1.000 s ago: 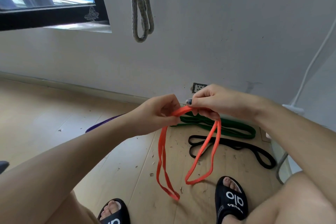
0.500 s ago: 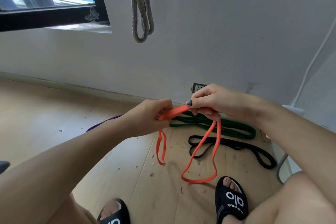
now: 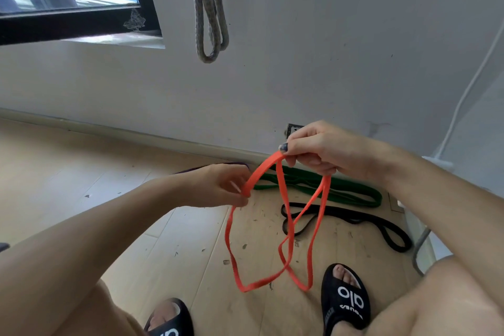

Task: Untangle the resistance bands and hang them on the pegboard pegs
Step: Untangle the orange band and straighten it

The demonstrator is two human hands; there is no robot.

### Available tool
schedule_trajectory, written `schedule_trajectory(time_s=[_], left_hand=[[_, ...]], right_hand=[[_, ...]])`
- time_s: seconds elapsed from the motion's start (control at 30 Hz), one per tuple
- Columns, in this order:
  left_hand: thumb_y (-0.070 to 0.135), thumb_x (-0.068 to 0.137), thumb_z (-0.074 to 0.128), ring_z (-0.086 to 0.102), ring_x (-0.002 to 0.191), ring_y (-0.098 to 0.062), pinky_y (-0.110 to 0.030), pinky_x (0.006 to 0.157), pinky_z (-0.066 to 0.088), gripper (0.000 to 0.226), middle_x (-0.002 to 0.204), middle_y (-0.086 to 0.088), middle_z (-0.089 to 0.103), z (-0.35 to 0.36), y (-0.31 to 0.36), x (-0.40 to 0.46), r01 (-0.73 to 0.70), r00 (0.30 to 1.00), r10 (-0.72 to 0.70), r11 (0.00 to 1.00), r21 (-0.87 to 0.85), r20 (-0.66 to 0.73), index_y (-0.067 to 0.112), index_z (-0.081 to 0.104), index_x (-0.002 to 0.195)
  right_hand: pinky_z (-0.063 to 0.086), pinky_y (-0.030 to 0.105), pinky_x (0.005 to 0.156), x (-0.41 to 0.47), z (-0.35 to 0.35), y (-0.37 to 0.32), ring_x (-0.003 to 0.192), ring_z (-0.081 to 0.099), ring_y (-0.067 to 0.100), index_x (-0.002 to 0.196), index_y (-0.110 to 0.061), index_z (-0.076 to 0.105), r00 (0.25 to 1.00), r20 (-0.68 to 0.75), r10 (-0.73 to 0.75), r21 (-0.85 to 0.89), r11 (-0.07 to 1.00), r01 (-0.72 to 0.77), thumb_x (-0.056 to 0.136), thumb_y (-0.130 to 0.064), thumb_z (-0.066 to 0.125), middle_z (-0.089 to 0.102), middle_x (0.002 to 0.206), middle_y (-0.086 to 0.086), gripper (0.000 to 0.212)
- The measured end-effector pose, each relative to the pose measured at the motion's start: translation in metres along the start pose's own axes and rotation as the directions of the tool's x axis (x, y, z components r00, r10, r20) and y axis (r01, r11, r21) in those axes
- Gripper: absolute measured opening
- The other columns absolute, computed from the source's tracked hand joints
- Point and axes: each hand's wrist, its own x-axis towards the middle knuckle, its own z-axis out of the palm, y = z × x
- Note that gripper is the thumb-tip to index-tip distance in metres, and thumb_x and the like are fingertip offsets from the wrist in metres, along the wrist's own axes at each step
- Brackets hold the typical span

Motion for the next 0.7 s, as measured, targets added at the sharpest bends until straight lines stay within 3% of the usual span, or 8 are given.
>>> schedule_trajectory(time_s=[0.07,0.17,0.27,0.37,0.47,0.57,0.7], left_hand=[[0.017,0.095,0.069,0.068,0.113,-0.008,-0.041,0.104,0.054,0.031,0.118,0.010,0.072,-0.001,0.006,-0.003,-0.076,0.997,0.074,0.992,-0.103,-0.028,0.030,0.065,0.123],[0.023,0.098,0.062,0.064,0.123,-0.014,-0.043,0.110,0.049,0.036,0.128,0.005,0.071,-0.004,0.025,-0.008,-0.194,0.978,0.166,0.944,-0.268,-0.124,0.024,0.062,0.134],[0.029,0.105,0.052,0.064,0.122,-0.018,-0.046,0.111,0.047,0.028,0.124,0.000,0.072,-0.004,0.038,-0.011,-0.232,0.967,0.180,0.915,-0.332,-0.178,0.019,0.068,0.126],[0.019,0.106,0.053,0.068,0.115,-0.021,-0.041,0.106,0.051,0.023,0.118,-0.008,0.074,-0.001,0.041,-0.010,-0.242,0.964,0.175,0.890,-0.387,-0.199,0.006,0.068,0.118],[0.016,0.105,0.055,0.069,0.115,-0.029,-0.045,0.107,0.051,0.023,0.118,-0.016,0.073,0.001,0.040,-0.006,-0.240,0.966,0.164,0.863,-0.444,-0.201,-0.003,0.063,0.115],[0.024,0.100,0.060,0.066,0.110,-0.037,-0.057,0.108,0.048,0.026,0.118,-0.028,0.067,0.001,0.041,-0.005,-0.231,0.969,0.152,0.837,-0.497,-0.195,0.001,0.064,0.111],[0.034,0.094,0.064,0.062,0.100,-0.026,-0.058,0.103,0.048,0.025,0.114,-0.027,0.063,-0.001,0.044,-0.007,-0.209,0.972,0.124,0.844,-0.494,-0.200,0.014,0.072,0.105]], right_hand=[[0.019,0.023,0.041,0.000,0.002,-0.001,0.046,0.020,0.014,0.081,-0.001,0.065,1.000,0.024,-0.003,0.006,1.000,0.002,0.104,-0.022,0.056,0.032,0.054,0.002,0.032],[0.020,0.023,0.041,0.001,0.004,-0.002,0.046,0.022,0.014,0.081,-0.002,0.067,0.999,0.049,0.000,0.003,1.000,0.000,0.104,-0.023,0.056,0.034,0.055,0.002,0.033],[0.019,0.025,0.042,0.002,0.004,-0.003,0.046,0.022,0.014,0.079,-0.004,0.069,0.999,0.049,0.010,0.004,1.000,-0.010,0.103,-0.023,0.057,0.035,0.053,0.001,0.033],[0.017,0.027,0.043,0.002,0.005,-0.004,0.046,0.021,0.015,0.079,-0.003,0.068,0.999,0.049,0.020,0.003,1.000,-0.020,0.103,-0.022,0.056,0.034,0.052,0.001,0.032],[0.017,0.027,0.042,0.002,0.005,-0.004,0.045,0.021,0.014,0.079,-0.003,0.067,0.999,0.044,0.018,0.003,1.000,-0.018,0.104,-0.022,0.055,0.034,0.052,0.000,0.033],[0.018,0.025,0.042,0.001,0.005,-0.005,0.046,0.022,0.014,0.082,0.000,0.066,1.000,0.026,0.016,0.005,1.000,-0.016,0.104,-0.021,0.055,0.034,0.053,0.002,0.032],[0.019,0.027,0.044,0.001,0.004,-0.005,0.044,0.027,0.013,0.082,0.000,0.066,1.000,0.026,0.017,-0.004,1.000,-0.017,0.103,-0.021,0.056,0.039,0.051,-0.002,0.032]])
